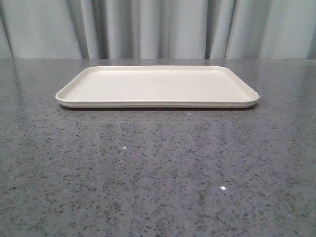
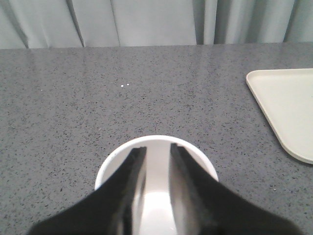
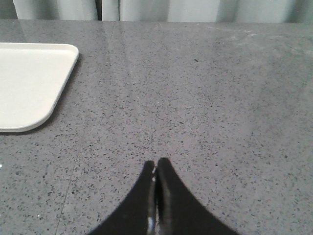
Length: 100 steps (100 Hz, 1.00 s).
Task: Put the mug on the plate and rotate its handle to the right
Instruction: 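Lift the mug with the left gripper and carry it toward the tray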
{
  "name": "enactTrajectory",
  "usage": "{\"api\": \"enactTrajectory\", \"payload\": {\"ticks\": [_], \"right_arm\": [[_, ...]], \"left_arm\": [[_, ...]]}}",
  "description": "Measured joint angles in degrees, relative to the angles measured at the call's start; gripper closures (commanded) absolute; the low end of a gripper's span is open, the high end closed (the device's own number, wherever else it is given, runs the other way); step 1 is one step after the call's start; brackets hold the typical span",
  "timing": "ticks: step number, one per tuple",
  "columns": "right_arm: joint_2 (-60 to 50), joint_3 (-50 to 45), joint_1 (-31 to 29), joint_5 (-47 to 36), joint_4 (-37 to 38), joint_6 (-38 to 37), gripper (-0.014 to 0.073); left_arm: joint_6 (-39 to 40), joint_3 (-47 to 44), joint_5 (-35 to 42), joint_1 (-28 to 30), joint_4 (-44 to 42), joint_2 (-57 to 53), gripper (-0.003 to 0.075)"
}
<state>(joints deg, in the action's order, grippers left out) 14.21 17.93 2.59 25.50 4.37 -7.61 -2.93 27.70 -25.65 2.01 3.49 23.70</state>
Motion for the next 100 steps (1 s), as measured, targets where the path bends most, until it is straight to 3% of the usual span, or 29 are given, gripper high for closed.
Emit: {"api": "enactTrajectory", "payload": {"ticks": [6,13,69,100], "right_arm": [[0.0,0.0,0.0,0.0,0.0,0.0,0.0655],[0.0,0.0,0.0,0.0,0.0,0.0,0.0655],[0.0,0.0,0.0,0.0,0.0,0.0,0.0655],[0.0,0.0,0.0,0.0,0.0,0.0,0.0655]], "left_arm": [[0.9,2.0,-1.0,0.0,0.0,1.9,0.0333],[2.1,4.4,-3.0,0.0,-0.4,3.9,0.031],[14.4,19.5,-24.4,0.0,-9.4,18.7,0.0309],[16.9,21.4,-28.1,0.0,-11.2,25.2,0.0309]]}}
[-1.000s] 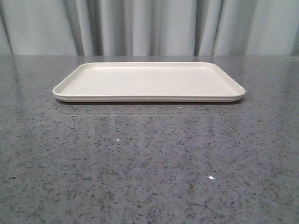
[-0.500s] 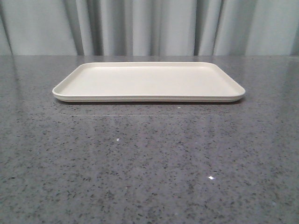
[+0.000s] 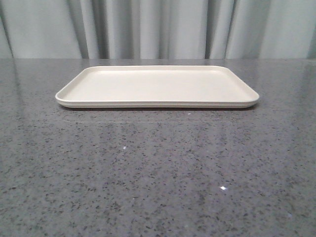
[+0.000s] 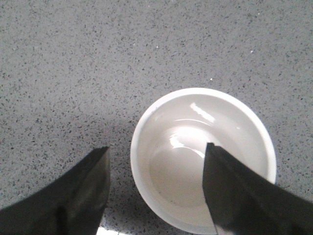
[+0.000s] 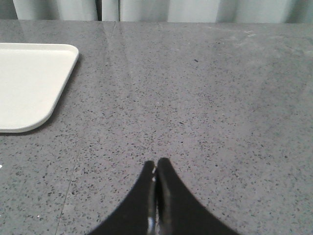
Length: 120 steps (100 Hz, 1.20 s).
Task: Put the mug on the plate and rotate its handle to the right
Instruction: 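Lift the mug with the left gripper and carry it toward the tray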
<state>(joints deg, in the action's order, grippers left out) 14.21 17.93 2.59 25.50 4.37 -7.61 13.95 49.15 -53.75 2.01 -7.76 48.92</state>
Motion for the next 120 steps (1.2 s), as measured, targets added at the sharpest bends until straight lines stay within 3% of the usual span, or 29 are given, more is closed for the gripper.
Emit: {"api": "enactTrajectory", "payload": {"ticks": [45,71,88,120], "right_arm": [[0.0,0.0,0.0,0.0,0.0,0.0,0.0655],[0.0,0.0,0.0,0.0,0.0,0.0,0.0655],[0.0,0.0,0.0,0.0,0.0,0.0,0.0655],[0.0,0.0,0.0,0.0,0.0,0.0,0.0655]], "left_arm": [[0.8,0.0,-0.1,0.4,-2.9,7.0,0.0309],[-0.7,0.1,1.2,7.2,-0.8,10.3,0.0319],[-3.2,0.1,1.7,8.4,1.7,11.5,0.0404],[-3.7,0.1,2.3,8.4,4.6,15.0,0.0642]]}}
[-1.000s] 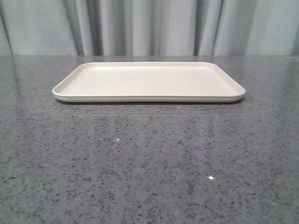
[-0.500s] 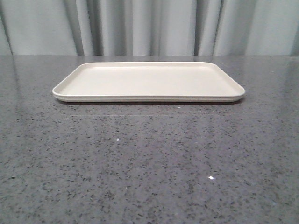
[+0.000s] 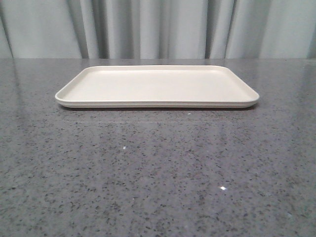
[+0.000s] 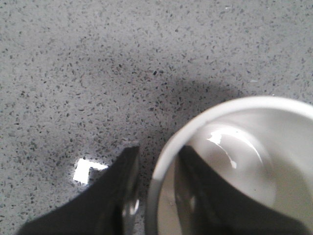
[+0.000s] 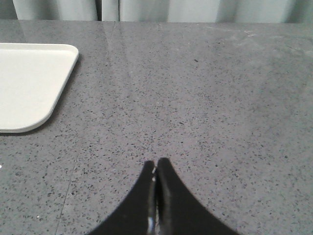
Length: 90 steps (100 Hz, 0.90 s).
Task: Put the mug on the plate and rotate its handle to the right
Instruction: 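Lift the mug with the left gripper and carry it toward the tray, then lower the mug onto the cream tray and open the left gripper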
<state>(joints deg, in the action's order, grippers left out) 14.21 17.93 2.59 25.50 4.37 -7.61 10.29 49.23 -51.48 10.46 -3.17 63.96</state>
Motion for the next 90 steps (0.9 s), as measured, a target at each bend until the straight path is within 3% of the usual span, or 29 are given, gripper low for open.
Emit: {"api": "enactTrajectory", "payload": {"ticks": [11,46,67,90], "right_arm": [[0.0,0.0,0.0,0.0,0.0,0.0,0.0655],[0.0,0.0,0.0,0.0,0.0,0.0,0.0655],[0.0,0.0,0.0,-0.1,-0.2,0.0,0.0655],[0.0,0.0,0.0,-0.1,-0.3,0.0,0.0655]], "left_arm": [[0.0,0.0,0.0,0.0,0.5,0.0,0.0739],[-1.4,6.7,-1.4,-1.2,7.2,0.3,0.0739],[-1.0,11.7,-0.4,-8.1,10.5,1.0,0.0739],[3.1,17.6,2.6,-19.2,11.2,8.9,0.0739]]}}
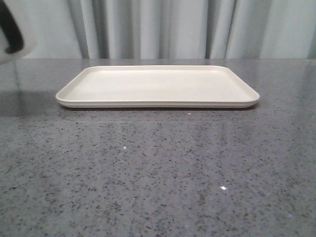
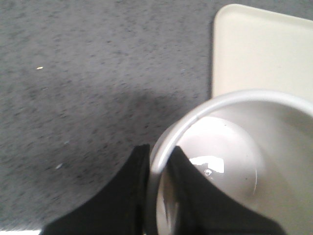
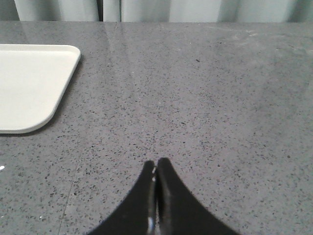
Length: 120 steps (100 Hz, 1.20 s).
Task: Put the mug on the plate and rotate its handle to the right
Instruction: 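Lower the mug onto the cream tray and open the left gripper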
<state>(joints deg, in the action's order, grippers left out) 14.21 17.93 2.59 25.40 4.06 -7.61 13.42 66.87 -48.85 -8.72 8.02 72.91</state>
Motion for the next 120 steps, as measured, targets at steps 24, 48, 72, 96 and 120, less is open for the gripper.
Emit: {"api": "enactTrajectory", "payload": {"ticks": [24,48,72,96,120], "right_arm": [[0.0,0.0,0.0,0.0,0.0,0.0,0.0655],[0.0,0.0,0.0,0.0,0.0,0.0,0.0655],[0.0,0.0,0.0,-0.1,0.0,0.0,0.0655],[0.0,0.0,0.0,-0.1,0.0,0.0,0.0655],[0.0,0.0,0.0,-0.1,0.0,0.0,0.0655]], "left_arm": [[2.8,9.5,4.0,-11.8,0.4,11.5,0.0739],[2.8,20.8,4.5,-18.1,0.4,23.3,0.0739],[2.8,25.4,4.9,-18.5,-0.2,30.1,0.0739],[2.8,25.5,4.3,-18.5,-0.4,32.2,0.0723],[2.8,25.7,4.3,-18.5,-0.4,32.2,0.0426]]}}
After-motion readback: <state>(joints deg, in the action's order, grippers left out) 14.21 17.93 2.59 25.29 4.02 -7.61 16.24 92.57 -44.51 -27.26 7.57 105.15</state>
